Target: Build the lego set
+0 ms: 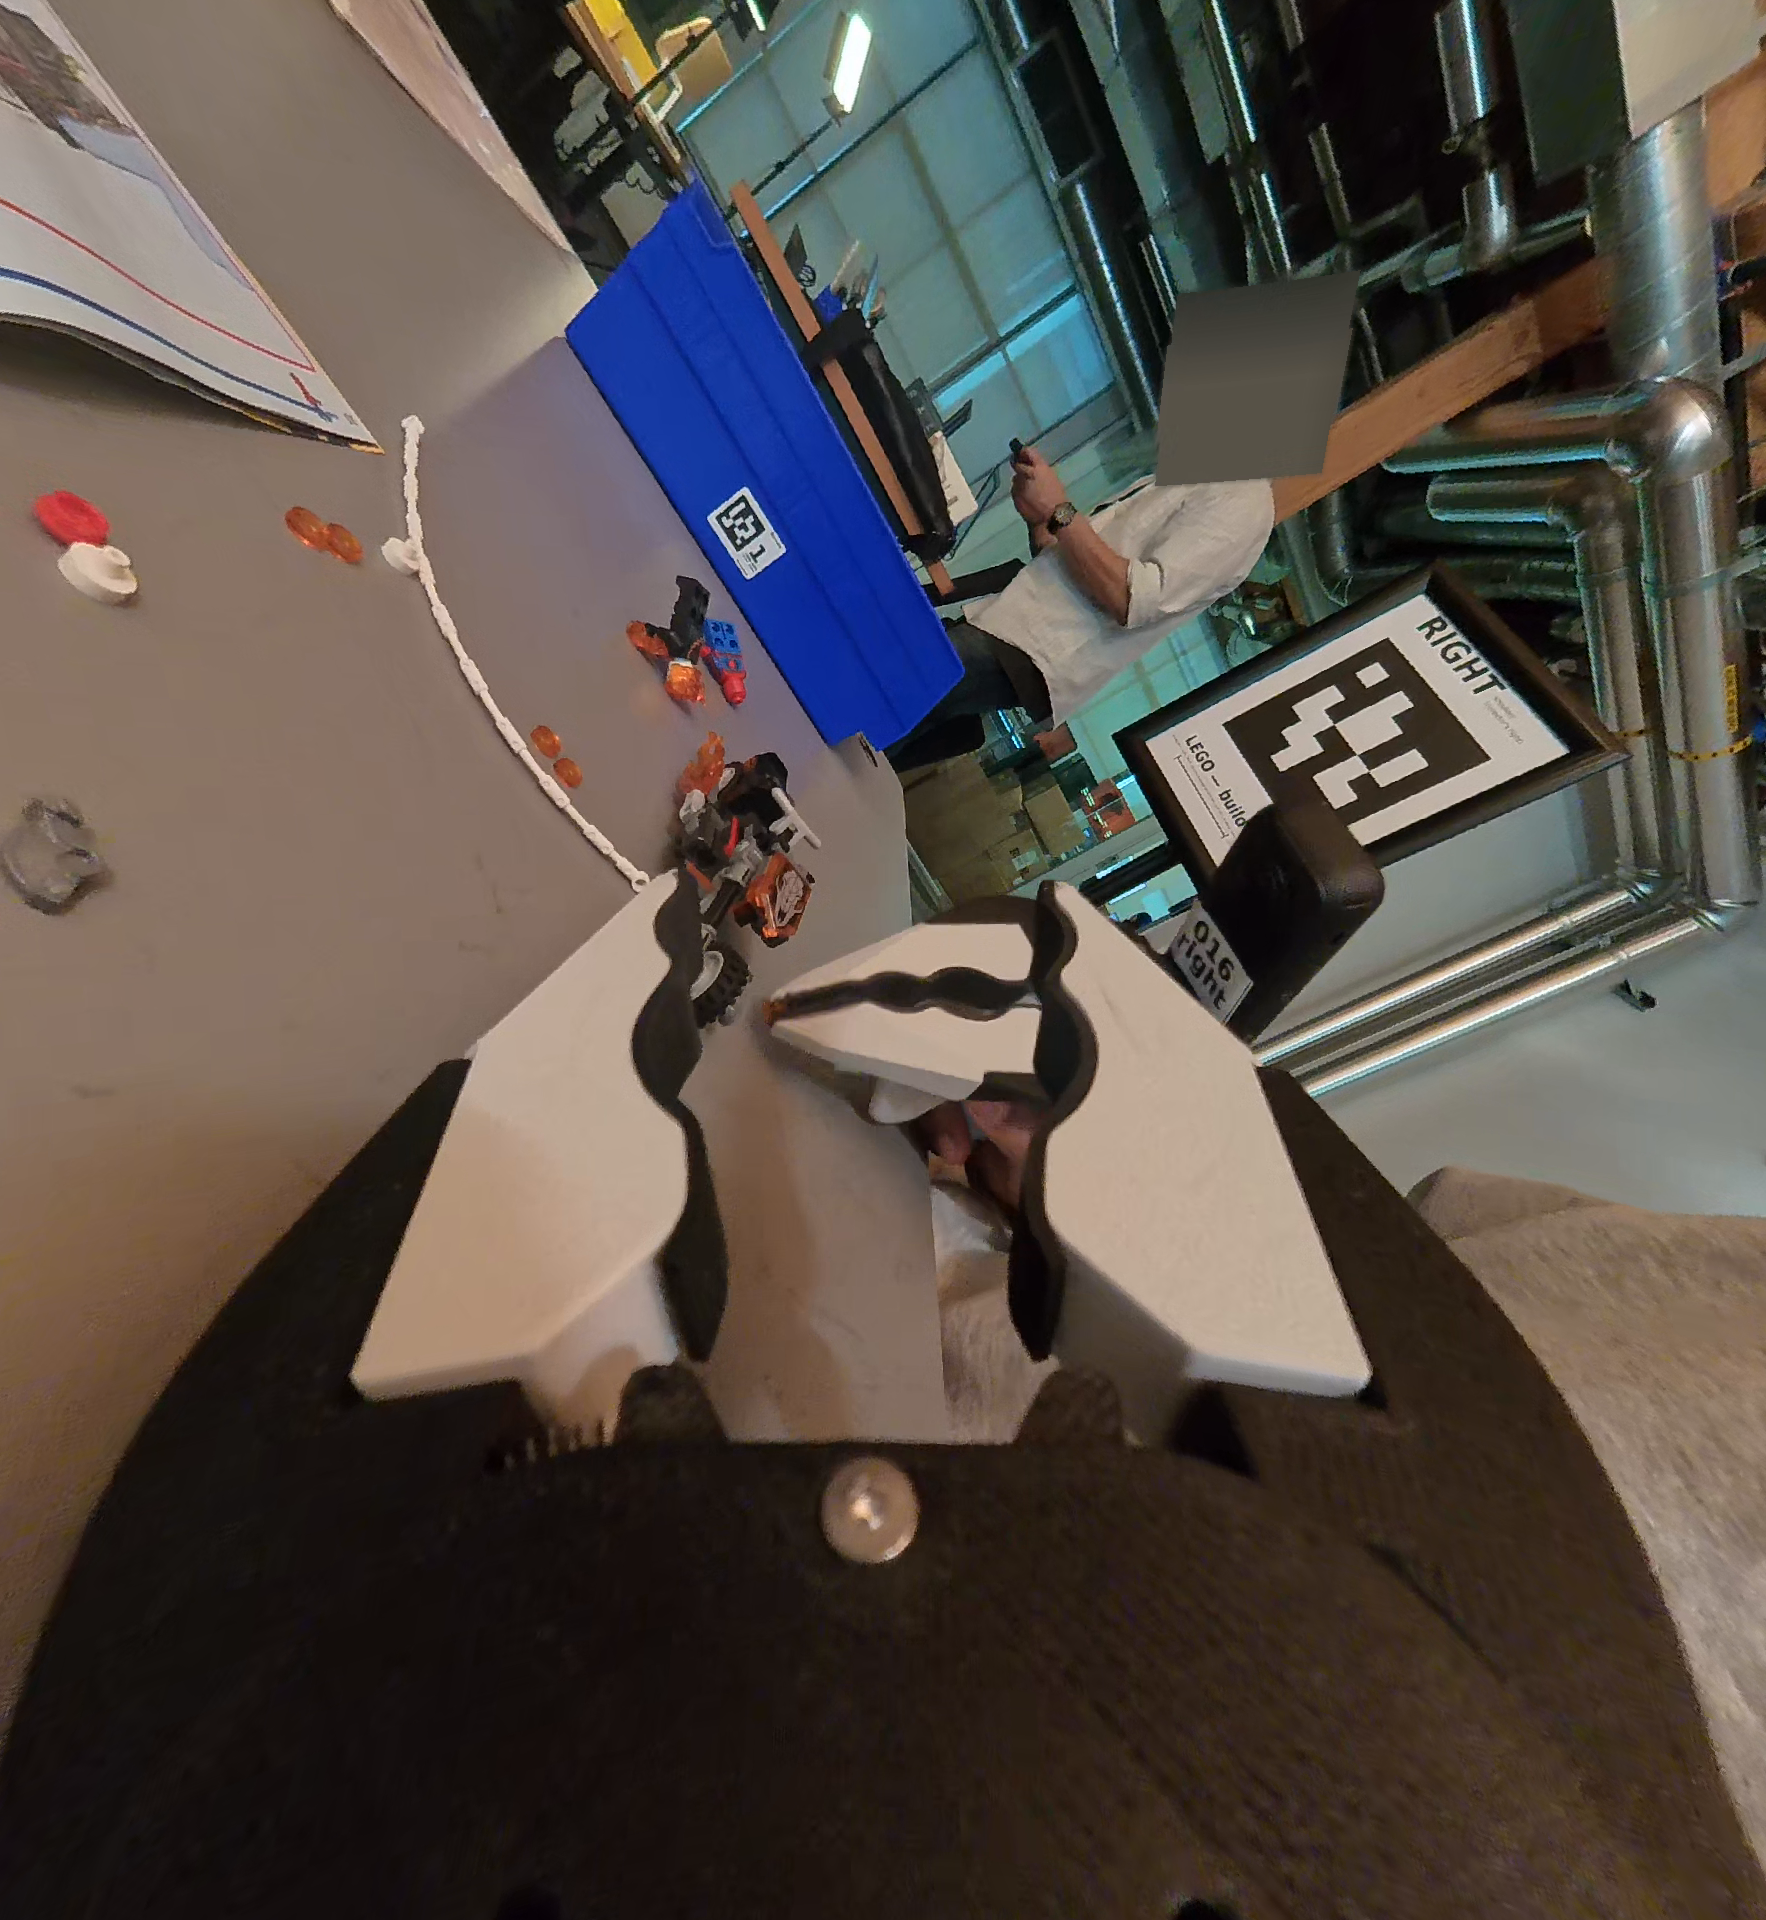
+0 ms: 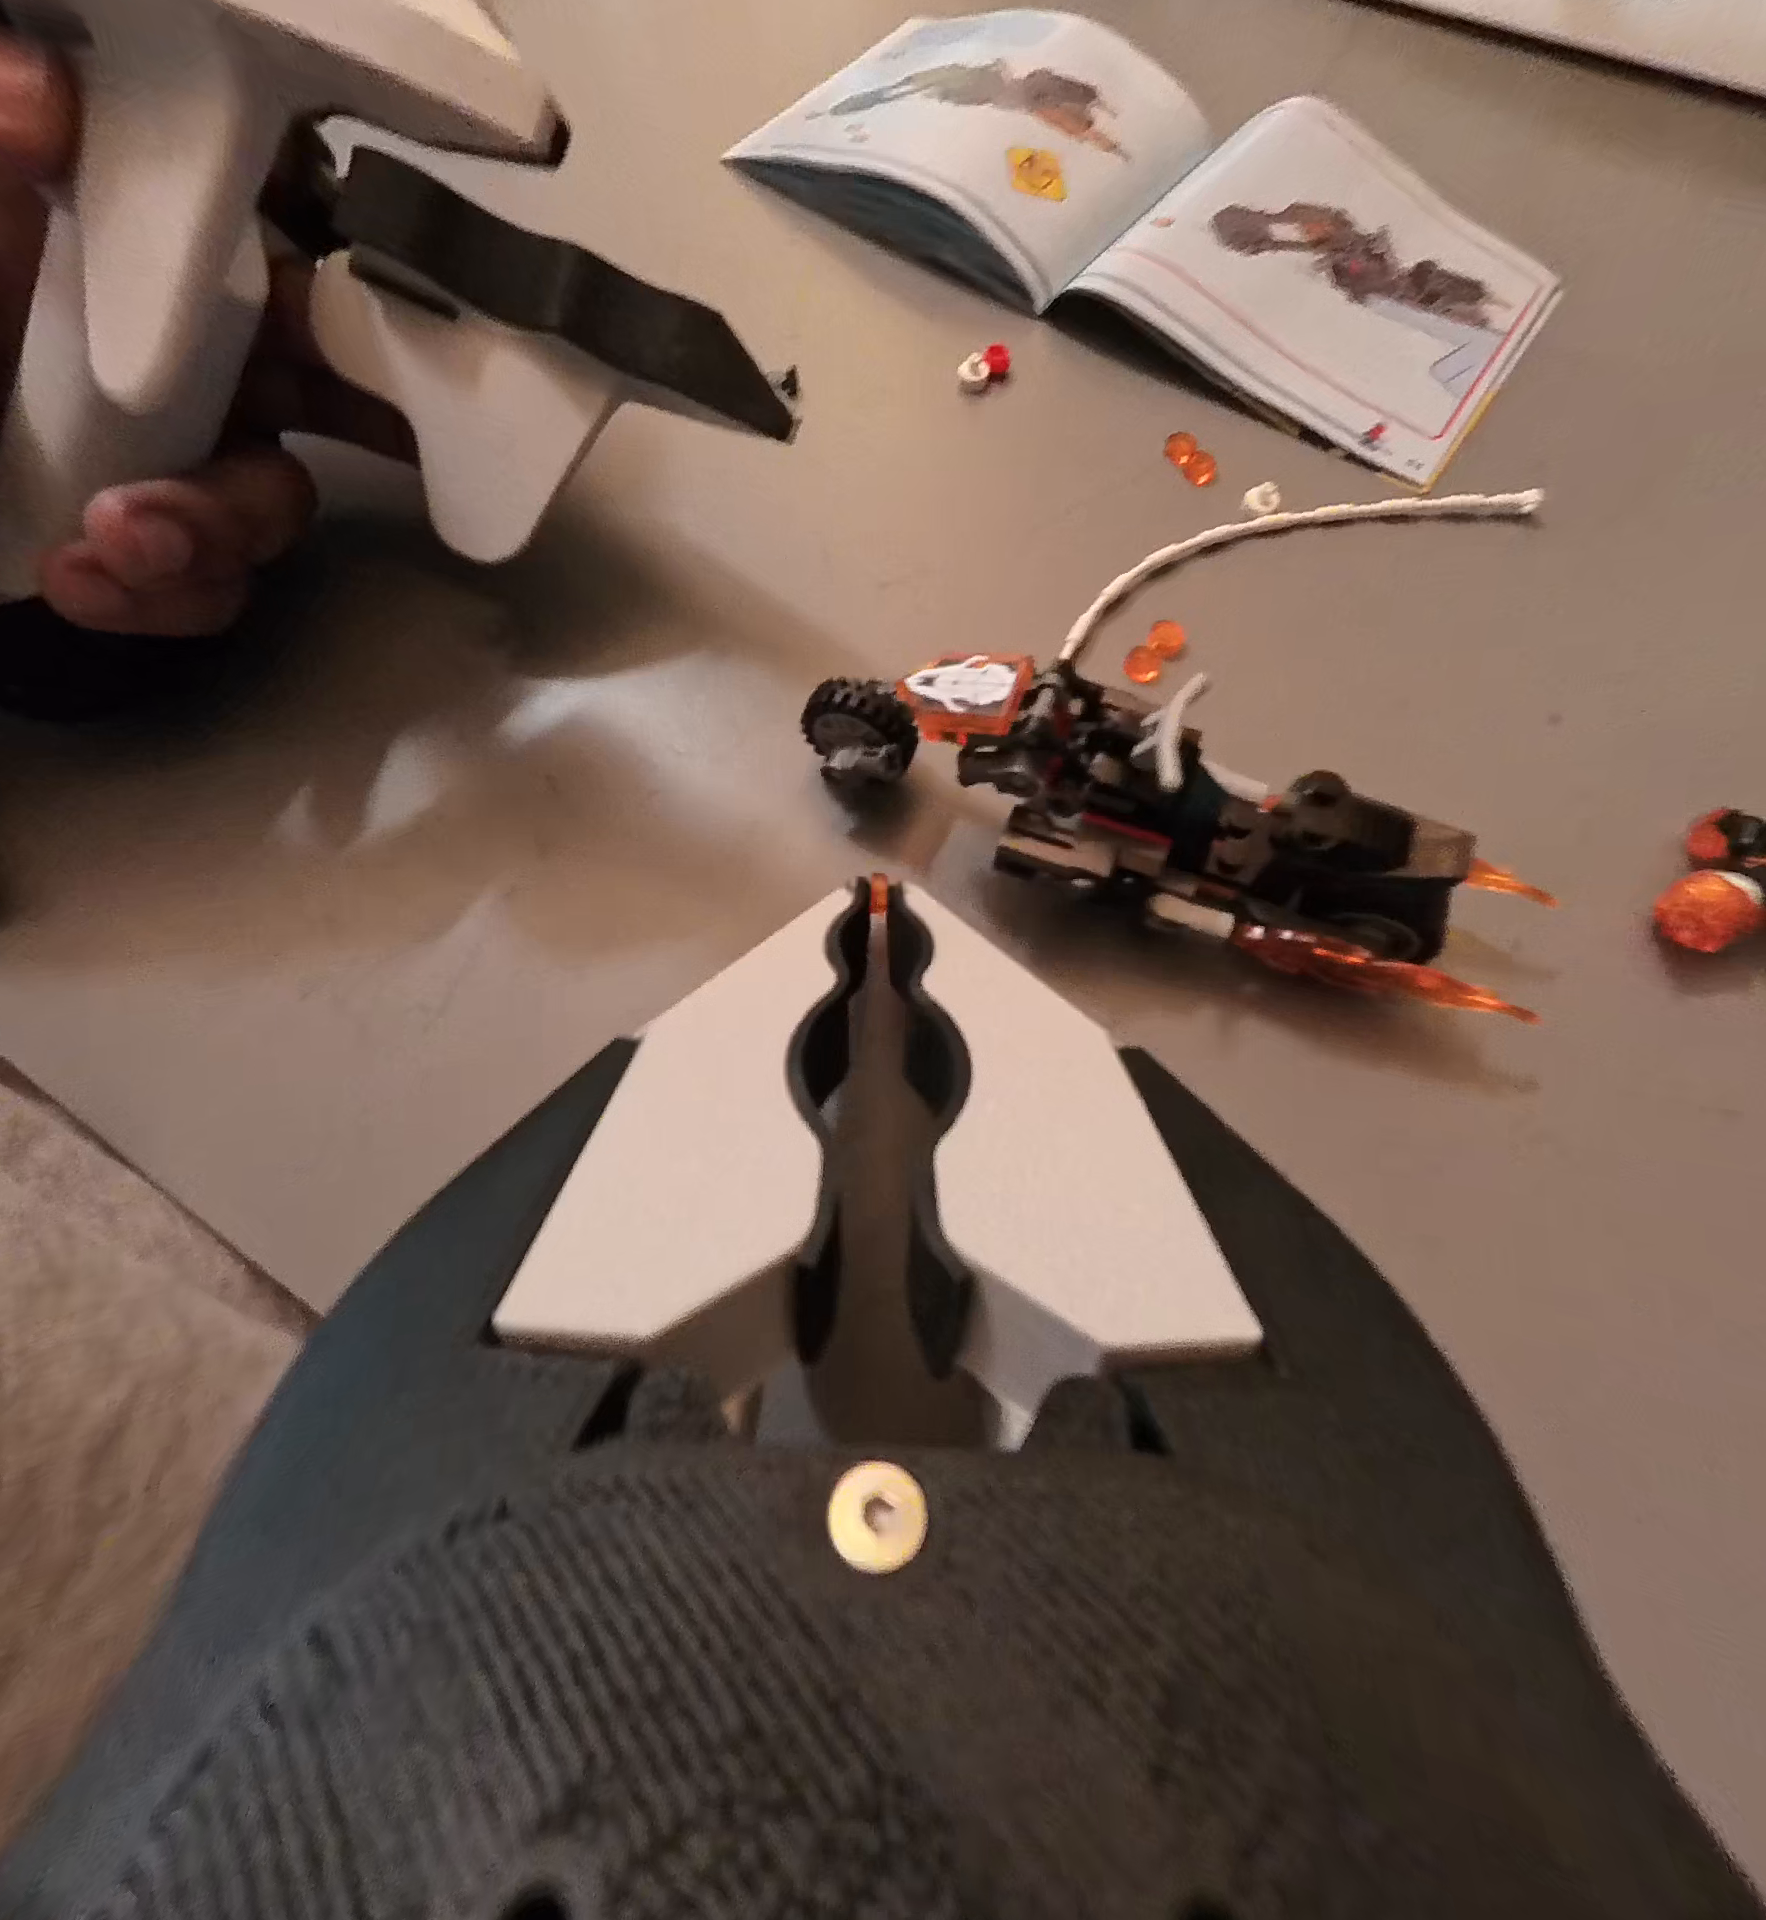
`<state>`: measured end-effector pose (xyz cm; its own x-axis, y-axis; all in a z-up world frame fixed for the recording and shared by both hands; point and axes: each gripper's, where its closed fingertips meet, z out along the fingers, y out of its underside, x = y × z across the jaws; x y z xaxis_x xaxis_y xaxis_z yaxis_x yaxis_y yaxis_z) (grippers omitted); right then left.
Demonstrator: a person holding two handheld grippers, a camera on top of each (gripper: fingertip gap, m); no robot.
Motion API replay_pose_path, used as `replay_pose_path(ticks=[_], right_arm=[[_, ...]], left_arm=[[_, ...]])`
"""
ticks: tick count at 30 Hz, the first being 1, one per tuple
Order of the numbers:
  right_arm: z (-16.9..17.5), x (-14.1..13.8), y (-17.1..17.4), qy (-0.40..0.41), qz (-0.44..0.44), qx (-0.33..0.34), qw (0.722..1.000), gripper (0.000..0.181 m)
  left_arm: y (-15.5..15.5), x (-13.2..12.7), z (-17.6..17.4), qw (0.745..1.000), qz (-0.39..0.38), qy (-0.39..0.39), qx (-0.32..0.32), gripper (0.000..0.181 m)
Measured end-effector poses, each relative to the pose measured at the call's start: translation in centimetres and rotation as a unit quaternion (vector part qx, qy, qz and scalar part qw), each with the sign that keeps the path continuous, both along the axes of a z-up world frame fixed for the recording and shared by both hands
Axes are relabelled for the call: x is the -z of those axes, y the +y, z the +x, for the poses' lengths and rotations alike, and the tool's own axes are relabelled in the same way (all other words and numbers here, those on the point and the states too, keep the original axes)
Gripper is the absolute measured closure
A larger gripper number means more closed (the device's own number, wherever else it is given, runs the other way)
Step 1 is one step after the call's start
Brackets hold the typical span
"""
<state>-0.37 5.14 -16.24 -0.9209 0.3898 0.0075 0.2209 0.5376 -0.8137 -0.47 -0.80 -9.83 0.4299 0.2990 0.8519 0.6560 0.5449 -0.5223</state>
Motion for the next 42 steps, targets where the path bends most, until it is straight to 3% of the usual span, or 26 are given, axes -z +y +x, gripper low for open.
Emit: replay_pose_path(ticks=[13, 42], right_arm=[[-0.3, 0.1, 0.5, -0.173, -0.066, 0.014, 0.983, 0.178], [-0.5, 0.4, 0.4, -0.159, -0.042, 0.017, 0.986, 0.175]], left_arm=[[0.0, 0.0, 0.0, 1.000, 0.006, -0.002, 0.001, 0.118], [-0.1, 0.0, 0.0, 1.000, 0.009, -0.002, -0.001, 0.118]])
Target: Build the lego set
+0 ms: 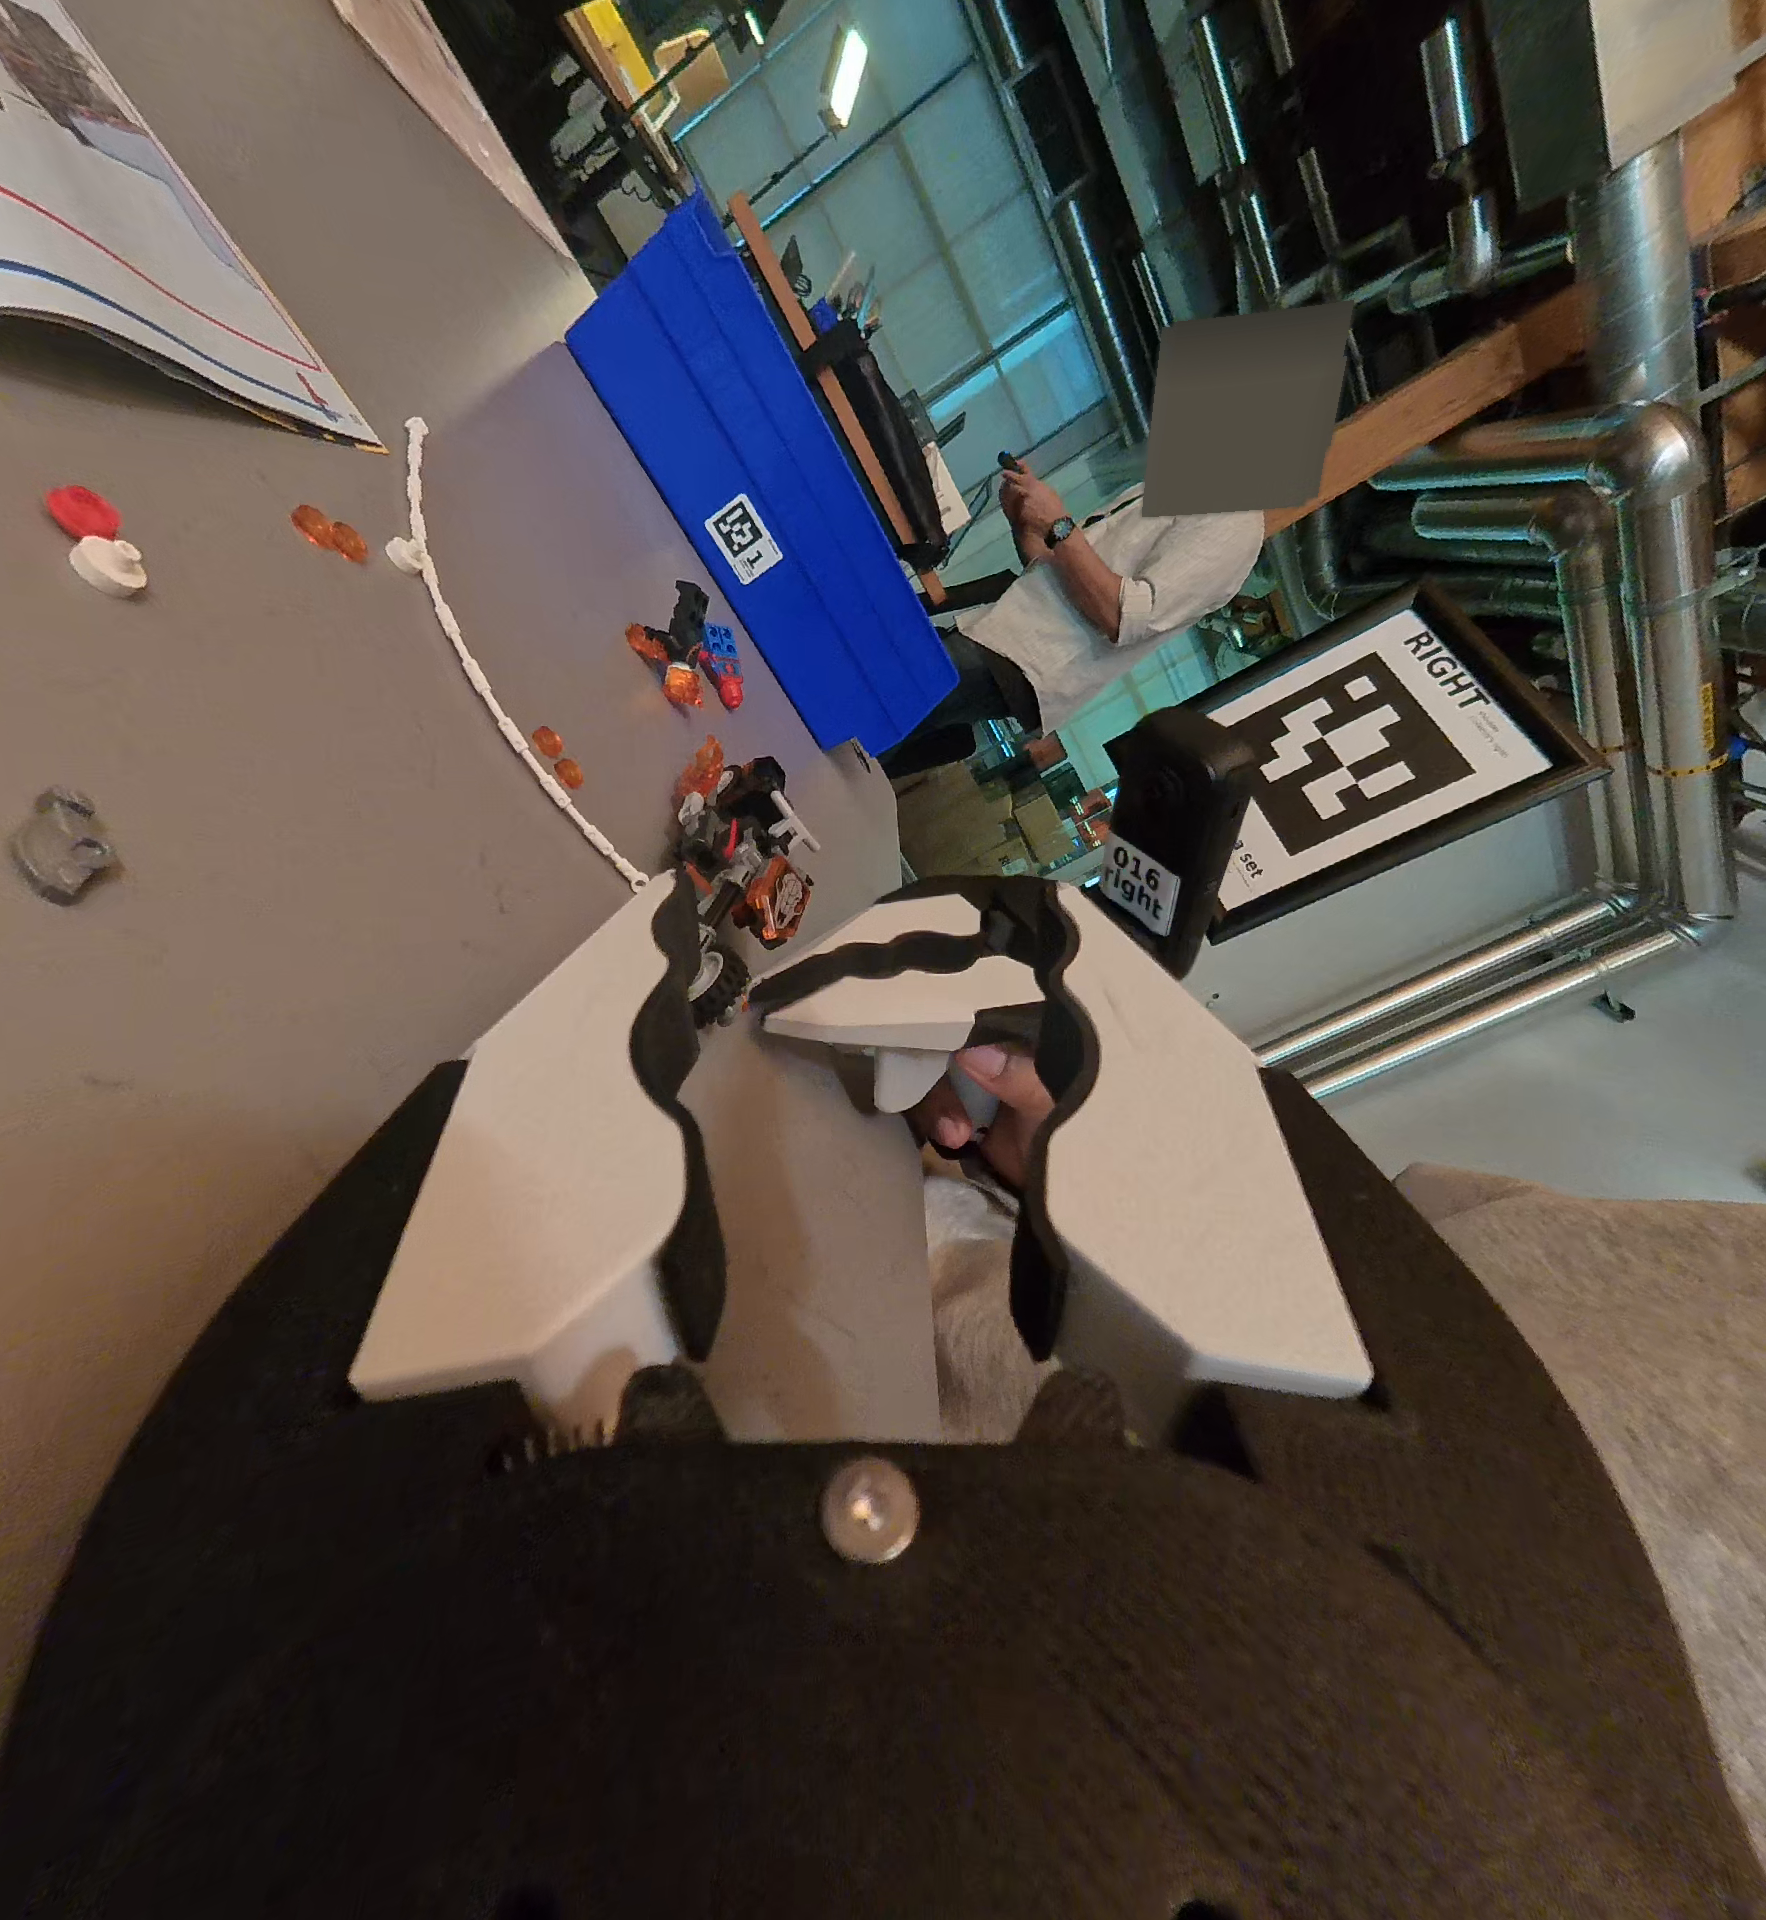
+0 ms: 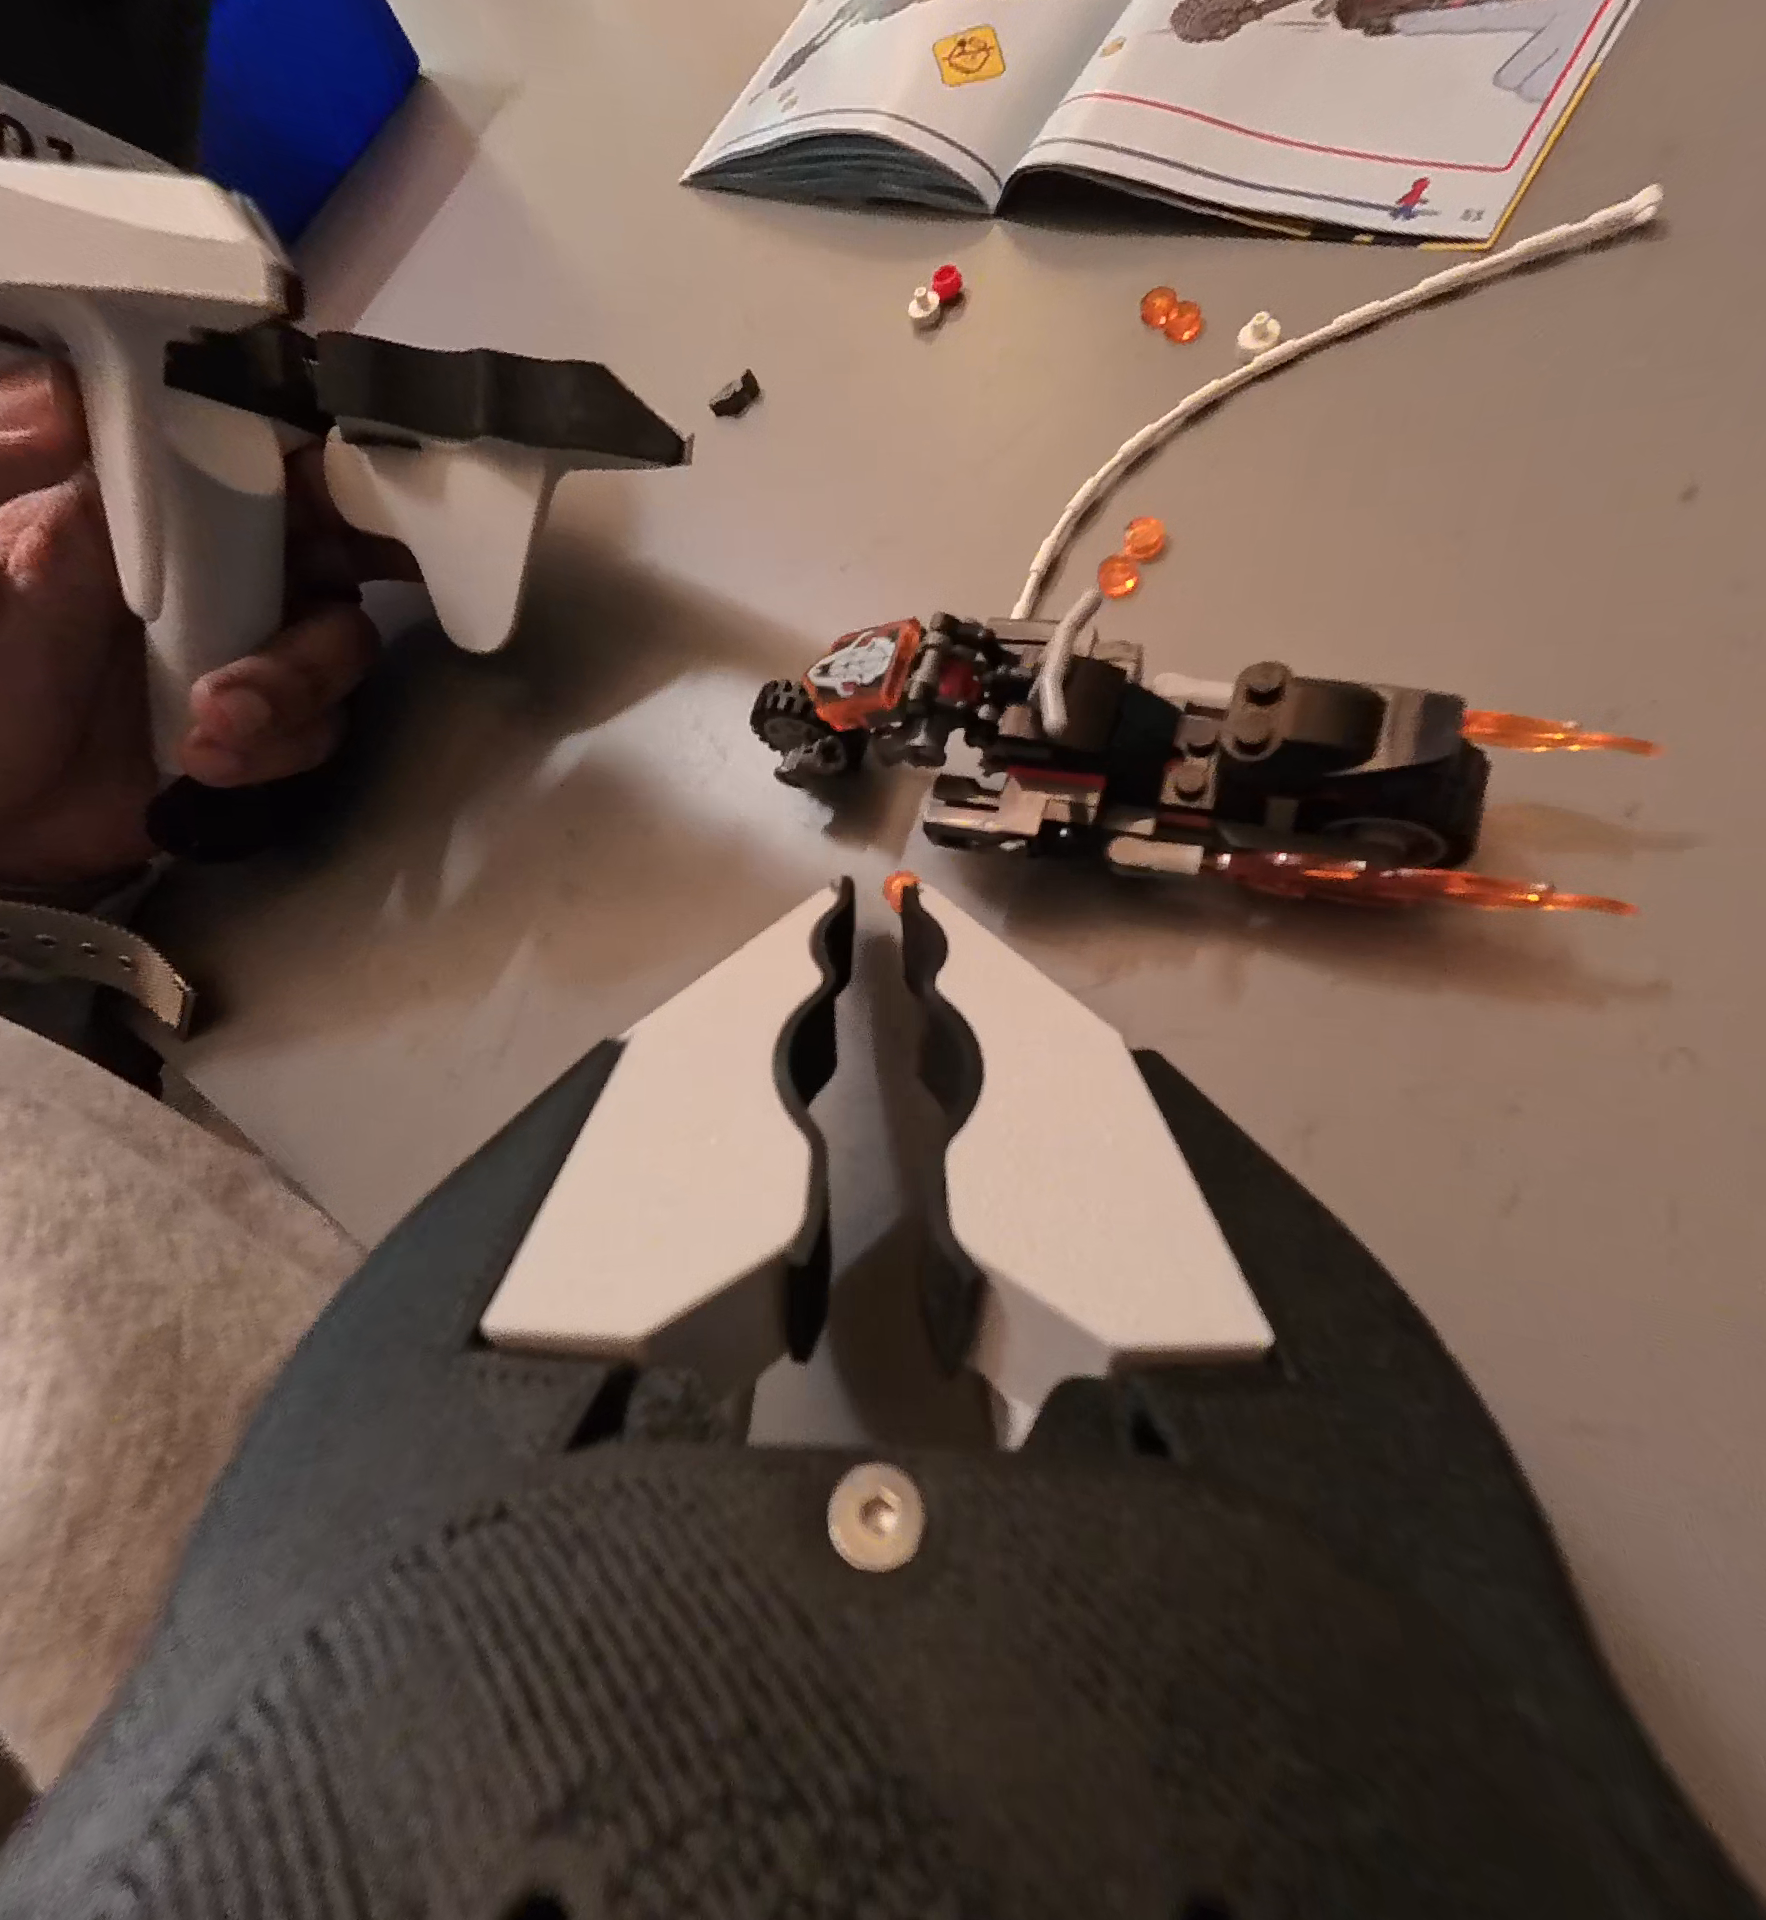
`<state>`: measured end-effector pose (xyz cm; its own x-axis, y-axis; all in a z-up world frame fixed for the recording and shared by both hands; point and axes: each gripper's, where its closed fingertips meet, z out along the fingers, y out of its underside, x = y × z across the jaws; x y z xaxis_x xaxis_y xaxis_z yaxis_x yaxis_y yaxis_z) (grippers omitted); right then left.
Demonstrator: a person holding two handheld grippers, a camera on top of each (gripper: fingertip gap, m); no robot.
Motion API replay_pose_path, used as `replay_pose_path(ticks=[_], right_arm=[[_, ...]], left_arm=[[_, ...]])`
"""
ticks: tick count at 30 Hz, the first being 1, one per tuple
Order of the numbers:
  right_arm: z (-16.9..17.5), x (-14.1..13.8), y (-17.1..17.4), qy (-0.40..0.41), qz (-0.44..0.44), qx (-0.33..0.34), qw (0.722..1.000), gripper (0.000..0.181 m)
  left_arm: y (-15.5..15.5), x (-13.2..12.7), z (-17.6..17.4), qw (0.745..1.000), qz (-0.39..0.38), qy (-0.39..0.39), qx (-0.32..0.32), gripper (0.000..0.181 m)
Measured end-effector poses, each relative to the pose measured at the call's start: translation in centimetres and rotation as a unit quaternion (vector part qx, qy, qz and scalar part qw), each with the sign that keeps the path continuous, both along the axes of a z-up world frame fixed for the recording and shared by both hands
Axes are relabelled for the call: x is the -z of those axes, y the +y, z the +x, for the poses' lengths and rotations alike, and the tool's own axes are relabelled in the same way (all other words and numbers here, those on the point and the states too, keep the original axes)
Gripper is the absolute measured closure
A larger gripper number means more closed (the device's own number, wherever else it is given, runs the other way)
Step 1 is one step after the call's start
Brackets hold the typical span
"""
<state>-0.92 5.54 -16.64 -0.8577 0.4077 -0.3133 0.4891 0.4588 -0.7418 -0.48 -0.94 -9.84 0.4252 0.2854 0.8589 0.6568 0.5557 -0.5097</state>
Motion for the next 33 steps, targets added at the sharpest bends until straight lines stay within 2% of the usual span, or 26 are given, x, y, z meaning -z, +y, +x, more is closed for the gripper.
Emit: replay_pose_path(ticks=[4, 8, 22, 33], right_arm=[[0.06, 0.00, -0.06, -0.019, -0.003, -0.004, 1.000, 0.172], [-0.48, -0.08, -0.09, 0.002, 0.011, 0.002, 1.000, 0.157], [-0.39, 0.13, -0.33, 0.035, 0.032, -0.007, 0.999, 0.163], [-0.17, 0.35, -0.44, 0.070, 0.051, -0.015, 0.996, 0.176]], left_arm=[[-0.02, -0.01, -0.01, 1.000, 0.000, 0.000, 0.000, 0.118], [-0.06, -0.05, 0.00, 1.000, 0.003, 0.000, 0.000, 0.118], [-0.09, -0.05, -0.01, 1.000, 0.004, 0.000, -0.001, 0.117], [-0.07, -0.02, 0.01, 1.000, 0.004, 0.000, -0.001, 0.117]])
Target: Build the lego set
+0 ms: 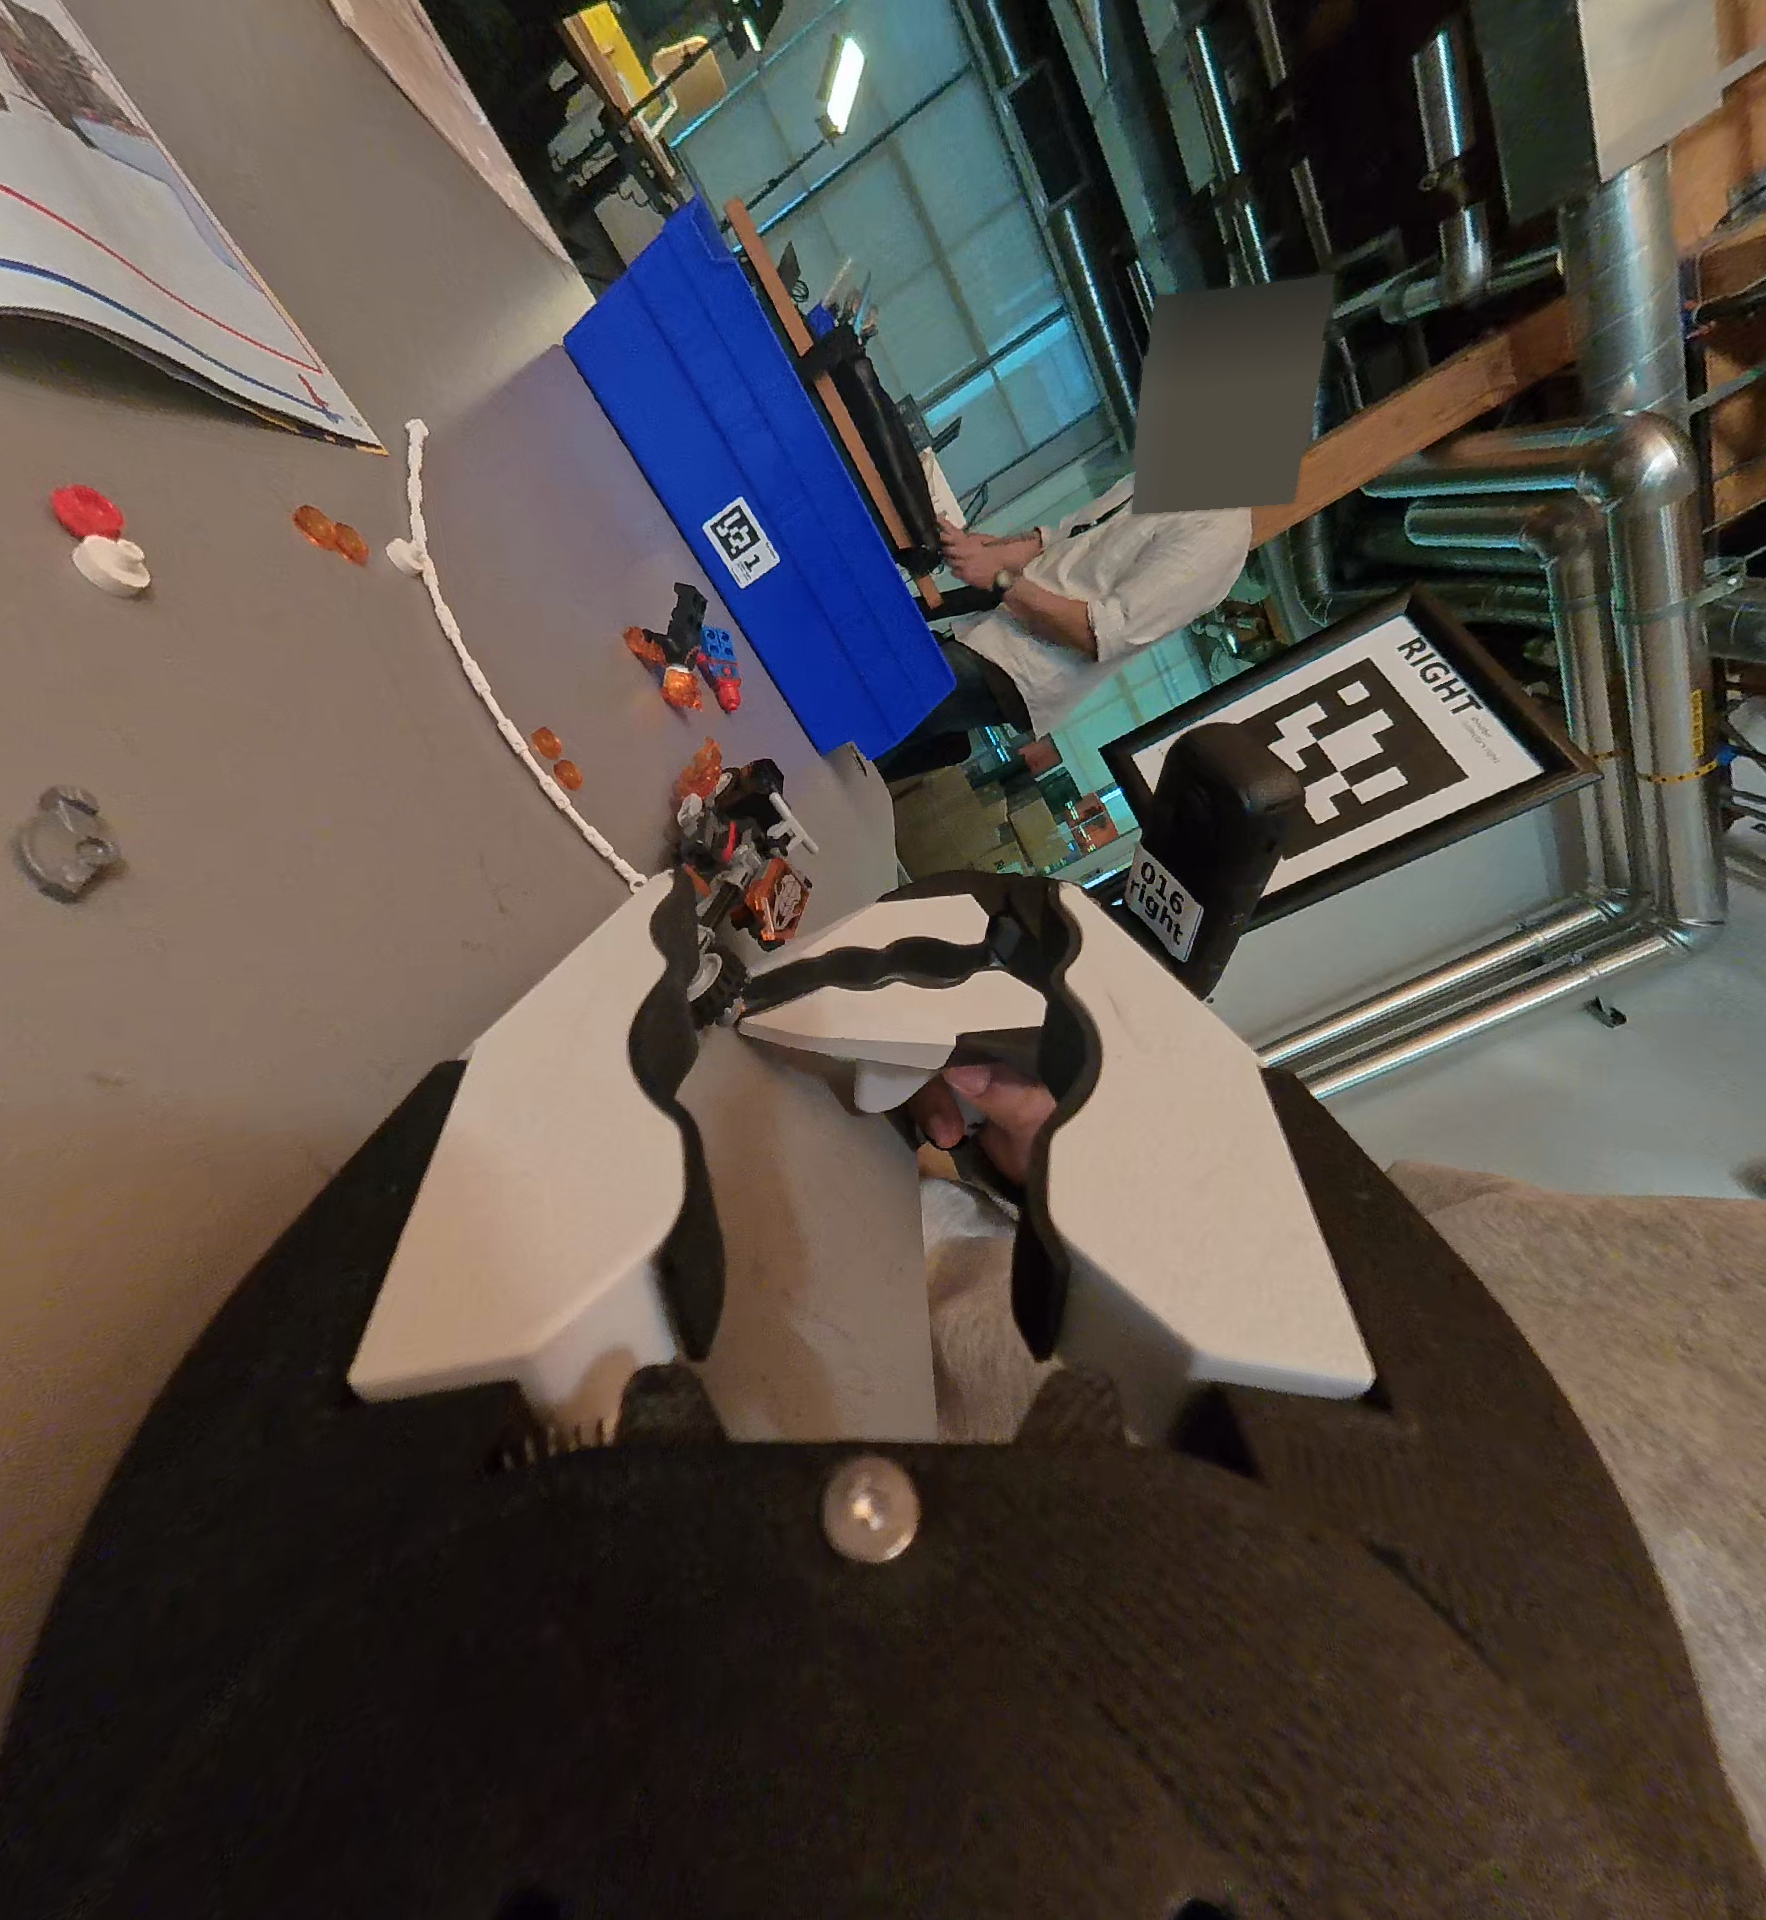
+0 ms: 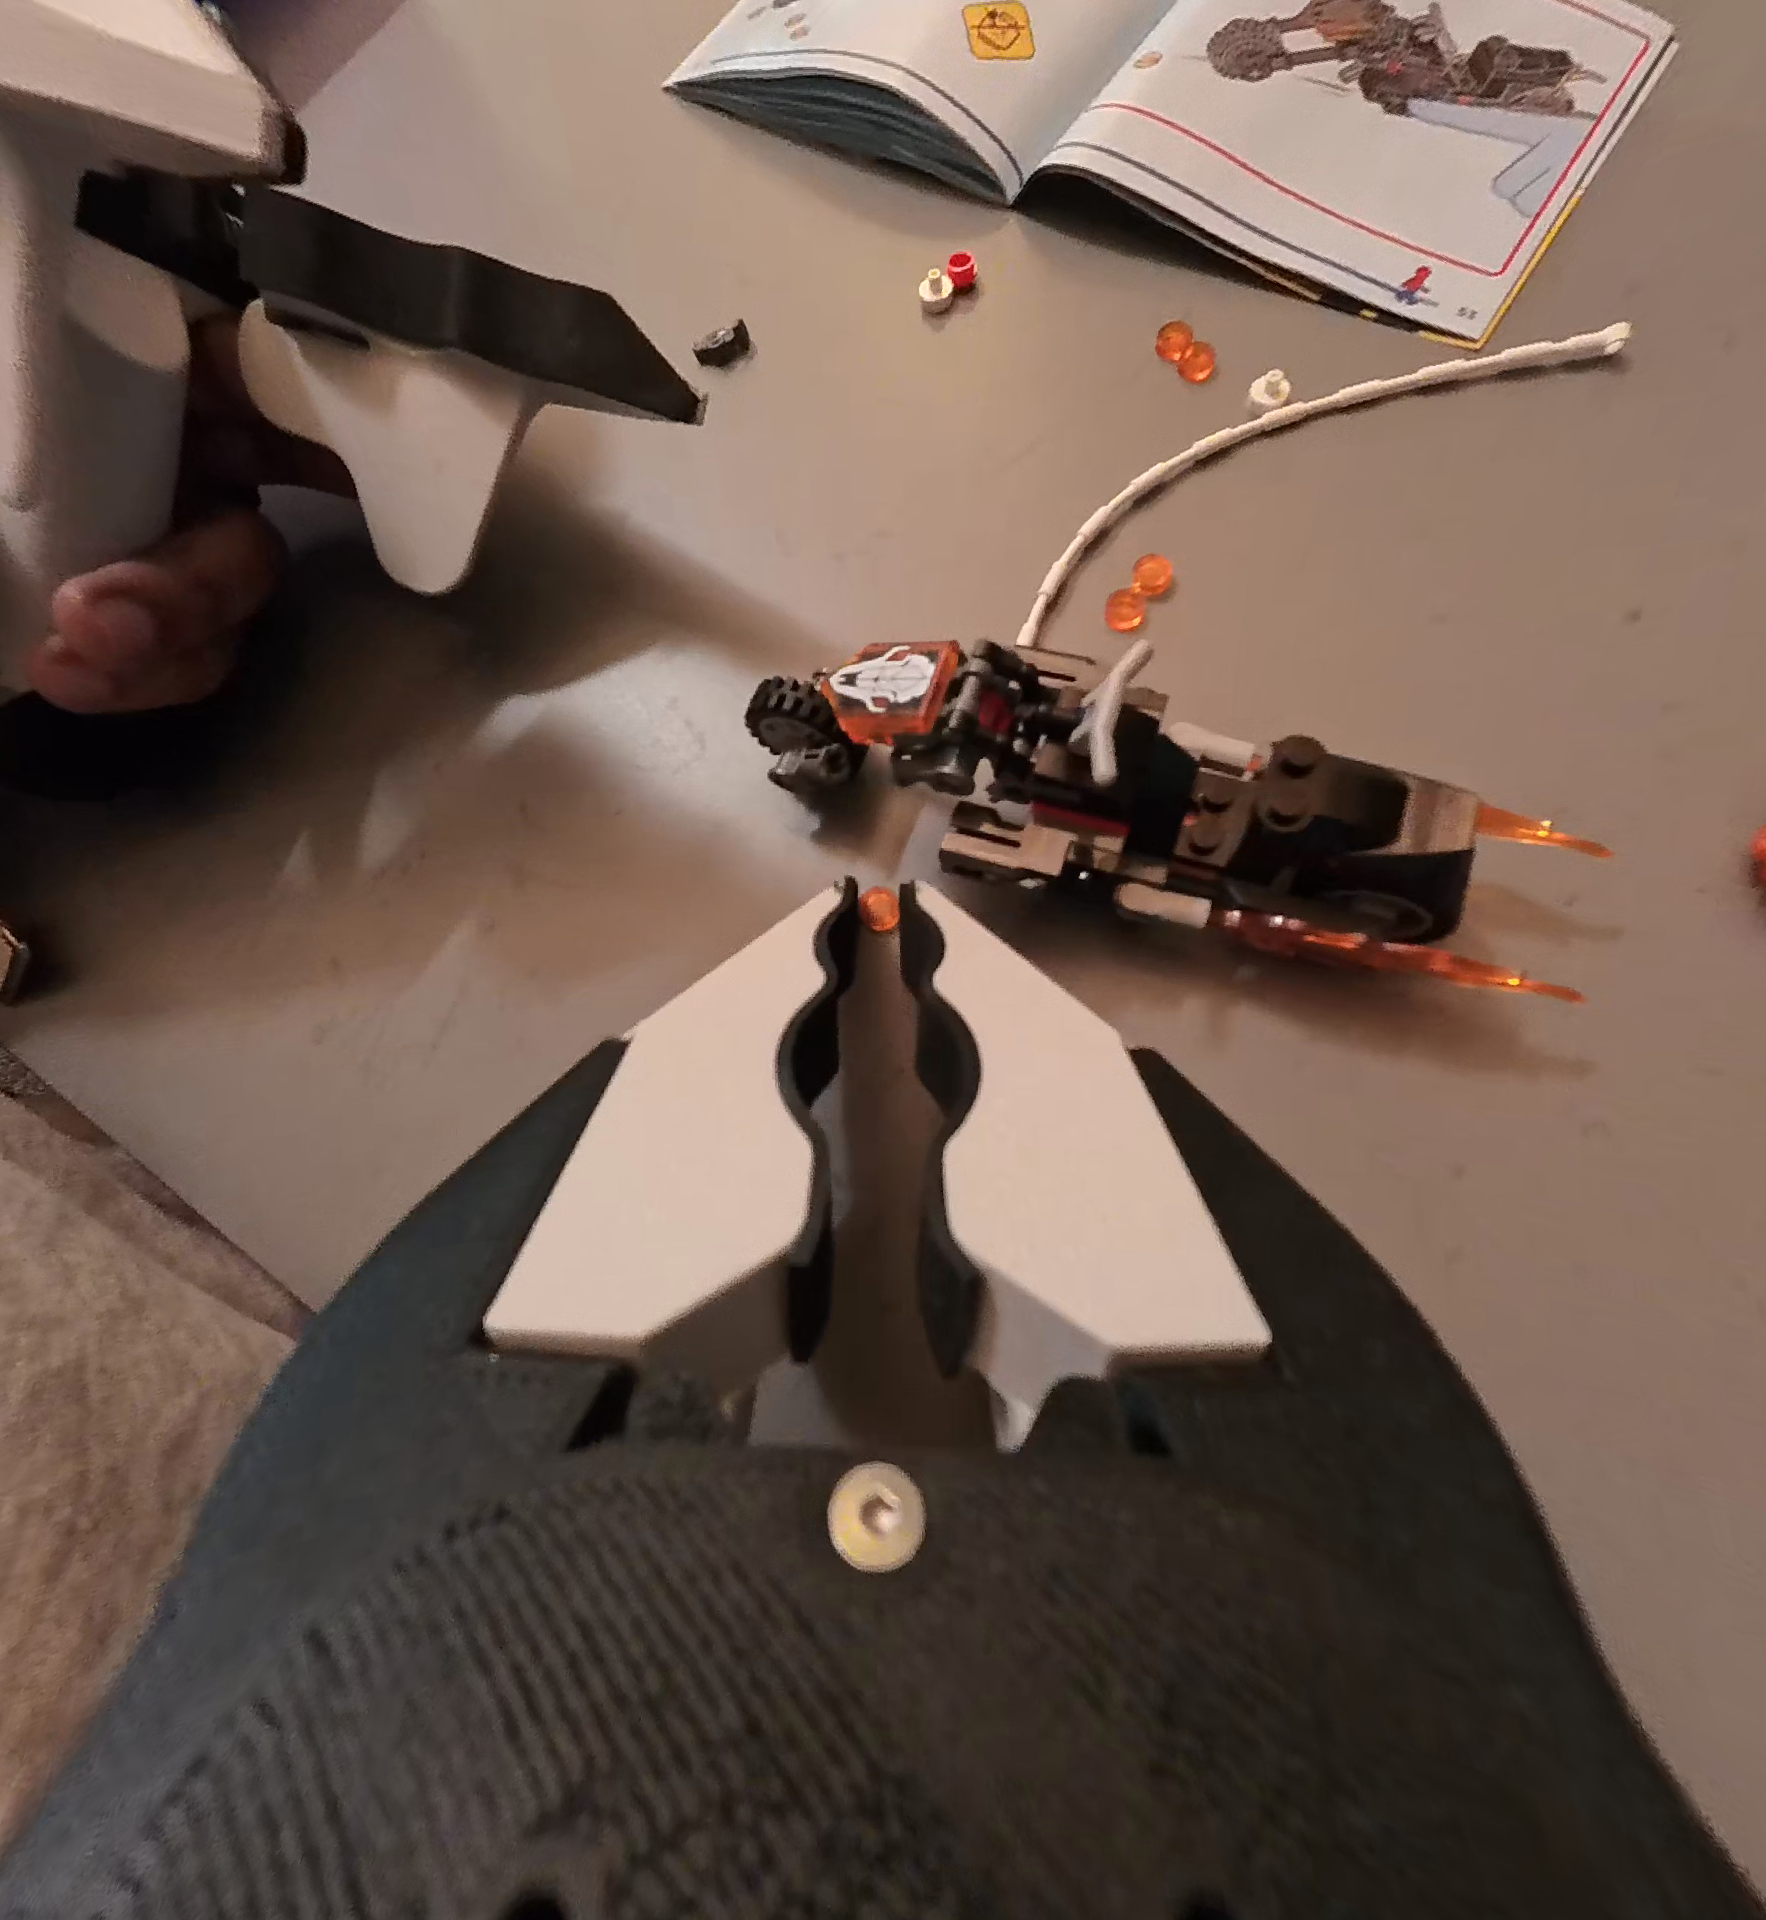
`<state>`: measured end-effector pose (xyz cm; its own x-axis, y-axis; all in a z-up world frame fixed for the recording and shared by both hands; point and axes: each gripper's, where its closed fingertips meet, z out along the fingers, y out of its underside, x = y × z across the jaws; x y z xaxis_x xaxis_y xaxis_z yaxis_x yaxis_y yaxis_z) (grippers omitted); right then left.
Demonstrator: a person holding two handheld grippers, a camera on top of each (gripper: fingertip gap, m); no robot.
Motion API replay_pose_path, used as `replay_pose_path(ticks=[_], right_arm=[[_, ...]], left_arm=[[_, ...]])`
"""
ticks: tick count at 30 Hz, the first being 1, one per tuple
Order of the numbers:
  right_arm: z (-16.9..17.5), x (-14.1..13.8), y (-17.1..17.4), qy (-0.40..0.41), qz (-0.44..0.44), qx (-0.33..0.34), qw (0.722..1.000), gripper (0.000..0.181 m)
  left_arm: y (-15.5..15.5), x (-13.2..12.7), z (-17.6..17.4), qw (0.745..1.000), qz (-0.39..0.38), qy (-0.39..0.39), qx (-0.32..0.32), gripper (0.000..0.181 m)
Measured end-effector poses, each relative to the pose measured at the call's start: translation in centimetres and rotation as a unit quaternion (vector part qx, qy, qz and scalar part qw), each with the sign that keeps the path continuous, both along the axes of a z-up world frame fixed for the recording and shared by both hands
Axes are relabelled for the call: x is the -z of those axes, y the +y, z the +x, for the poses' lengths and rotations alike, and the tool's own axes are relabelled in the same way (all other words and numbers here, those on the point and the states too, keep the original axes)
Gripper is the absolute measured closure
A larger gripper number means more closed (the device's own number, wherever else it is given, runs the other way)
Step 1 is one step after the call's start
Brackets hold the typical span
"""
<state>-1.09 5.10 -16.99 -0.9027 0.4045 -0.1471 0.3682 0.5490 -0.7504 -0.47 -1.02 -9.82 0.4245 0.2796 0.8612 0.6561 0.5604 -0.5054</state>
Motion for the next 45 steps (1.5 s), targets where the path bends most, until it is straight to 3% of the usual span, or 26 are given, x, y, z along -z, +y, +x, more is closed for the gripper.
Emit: replay_pose_path(ticks=[11, 17, 23, 30, 36, 45], right_arm=[[0.6, -0.2, -0.1, 0.033, 0.003, -0.020, 0.999, 0.176], [0.0, -1.5, 0.1, 0.147, 0.013, -0.032, 0.989, 0.176], [1.7, -0.4, 0.4, 0.209, 0.080, -0.086, 0.971, 0.176], [2.3, -0.2, 1.2, 0.163, 0.079, -0.097, 0.979, 0.166], [2.3, -0.2, 1.3, 0.072, 0.037, -0.075, 0.994, 0.154], [1.6, 0.0, 1.3, -0.012, -0.001, -0.053, 0.999, 0.176]], left_arm=[[0.0, 0.0, 0.0, 1.000, 0.001, 0.000, 0.000, 0.117], [0.0, 0.0, 0.0, 1.000, 0.003, 0.000, 0.001, 0.117], [0.0, -0.1, 0.0, 1.000, 0.005, 0.000, 0.002, 0.117], [0.2, 0.2, 0.1, 1.000, -0.005, -0.002, 0.004, 0.117], [0.3, 0.4, -0.1, 1.000, -0.012, -0.007, 0.003, 0.116], [0.3, 0.5, -0.1, 1.000, -0.016, -0.007, 0.002, 0.117]])
